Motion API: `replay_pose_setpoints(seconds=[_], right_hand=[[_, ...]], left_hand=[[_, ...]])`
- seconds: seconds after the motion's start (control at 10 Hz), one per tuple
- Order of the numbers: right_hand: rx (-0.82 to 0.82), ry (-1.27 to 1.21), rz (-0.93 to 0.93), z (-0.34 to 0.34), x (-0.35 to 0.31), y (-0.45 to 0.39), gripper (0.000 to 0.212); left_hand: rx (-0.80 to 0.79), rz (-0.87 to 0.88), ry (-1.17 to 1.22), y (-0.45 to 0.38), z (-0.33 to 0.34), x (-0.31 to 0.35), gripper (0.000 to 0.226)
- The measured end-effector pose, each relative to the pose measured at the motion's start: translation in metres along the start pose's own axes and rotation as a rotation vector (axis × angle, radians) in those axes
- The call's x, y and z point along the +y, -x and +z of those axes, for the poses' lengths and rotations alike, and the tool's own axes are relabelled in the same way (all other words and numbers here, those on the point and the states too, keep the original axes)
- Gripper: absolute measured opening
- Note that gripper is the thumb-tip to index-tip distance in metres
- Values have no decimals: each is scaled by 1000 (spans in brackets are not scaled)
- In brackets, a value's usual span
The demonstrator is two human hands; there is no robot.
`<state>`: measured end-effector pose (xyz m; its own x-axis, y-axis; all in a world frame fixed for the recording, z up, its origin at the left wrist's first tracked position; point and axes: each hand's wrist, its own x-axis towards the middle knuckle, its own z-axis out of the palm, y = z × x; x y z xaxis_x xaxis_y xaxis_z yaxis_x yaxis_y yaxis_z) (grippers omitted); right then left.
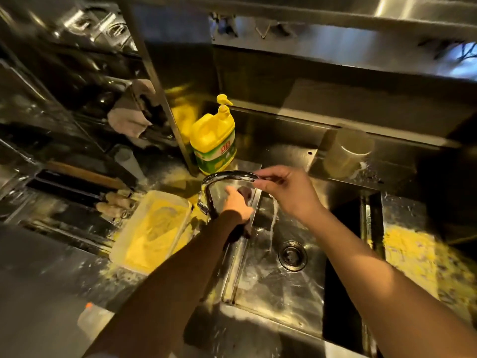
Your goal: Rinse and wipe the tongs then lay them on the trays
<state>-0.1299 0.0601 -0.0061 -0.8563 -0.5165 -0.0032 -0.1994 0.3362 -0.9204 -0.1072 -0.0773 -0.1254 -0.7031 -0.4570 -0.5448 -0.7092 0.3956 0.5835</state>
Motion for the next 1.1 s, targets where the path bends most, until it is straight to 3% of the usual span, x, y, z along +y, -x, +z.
replay_pose_setpoints(seconds=[0.1,0.2,0.3,0.4,0.5,0.6,0.7,0.8,0.9,1.0,1.1], right_hand=[[9,-25,-7,2,3,0,23],[16,-9,-18,2,4,0,24],[35,0,2,3,6,0,24],[53,27,18,3,8,-2,23],[68,35,30,3,10,-2,23],[80,51,27,4,13,1,24],[78,34,30,8,12,4,23],[35,64,22,3,5,13,26],[77,141,-38,-19,-8,35,23],[151,100,-73,-58,-38,62,12],[261,28,-326,-110,-89,111,9]], left_hand=[[11,113,-247,-24,-12,8,71],[148,117,-589,-39,-14,9,67],[274,13,-919,-34,-19,10,58],[156,-44,-860,-29,-19,0,49],[131,-58,-955,-26,-18,-5,55],[131,-254,-994,-16,-20,7,66],[185,-267,-991,-10,-19,3,58],[162,-112,-934,4,-18,3,50],[132,135,-704,33,-9,19,39],[-14,513,-607,97,-8,36,21],[-18,633,-573,142,-17,66,25]])
